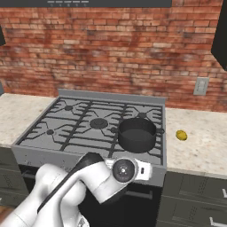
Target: Turn on the burner for the pot on the stove. Wait thirty seconds for the pot to heat up. Then add the lemon to the pot.
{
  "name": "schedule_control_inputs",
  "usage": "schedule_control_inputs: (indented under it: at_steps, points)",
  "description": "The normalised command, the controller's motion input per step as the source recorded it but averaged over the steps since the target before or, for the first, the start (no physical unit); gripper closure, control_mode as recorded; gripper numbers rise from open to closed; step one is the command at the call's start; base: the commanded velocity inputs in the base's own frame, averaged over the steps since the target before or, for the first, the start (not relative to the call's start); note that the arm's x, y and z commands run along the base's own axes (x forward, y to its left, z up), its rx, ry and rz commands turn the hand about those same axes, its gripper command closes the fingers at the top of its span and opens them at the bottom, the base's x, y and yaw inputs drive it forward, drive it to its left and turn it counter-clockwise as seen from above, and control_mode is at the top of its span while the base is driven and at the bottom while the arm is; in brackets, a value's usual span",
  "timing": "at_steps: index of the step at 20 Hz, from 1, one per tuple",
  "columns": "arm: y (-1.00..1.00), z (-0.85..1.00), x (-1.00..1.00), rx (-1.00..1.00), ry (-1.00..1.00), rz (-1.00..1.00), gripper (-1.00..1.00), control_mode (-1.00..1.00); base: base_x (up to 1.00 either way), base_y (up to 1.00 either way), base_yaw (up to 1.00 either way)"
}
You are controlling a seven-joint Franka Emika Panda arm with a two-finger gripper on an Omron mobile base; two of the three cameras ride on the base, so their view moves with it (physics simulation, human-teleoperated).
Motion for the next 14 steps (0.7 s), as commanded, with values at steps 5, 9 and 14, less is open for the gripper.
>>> schedule_control_inputs:
  at_steps: [5,9,14]
  points:
    - [-0.17,-0.28,-0.02,0.00,-0.38,0.00,-1.00,-1.00,0.00,0.00,0.00]
    - [-0.14,-0.23,0.00,0.00,-0.46,0.00,-1.00,-1.00,0.00,0.00,0.00]
    - [-0.03,-0.20,0.00,0.00,-0.43,0.00,-1.00,-1.00,0.00,0.00,0.00]
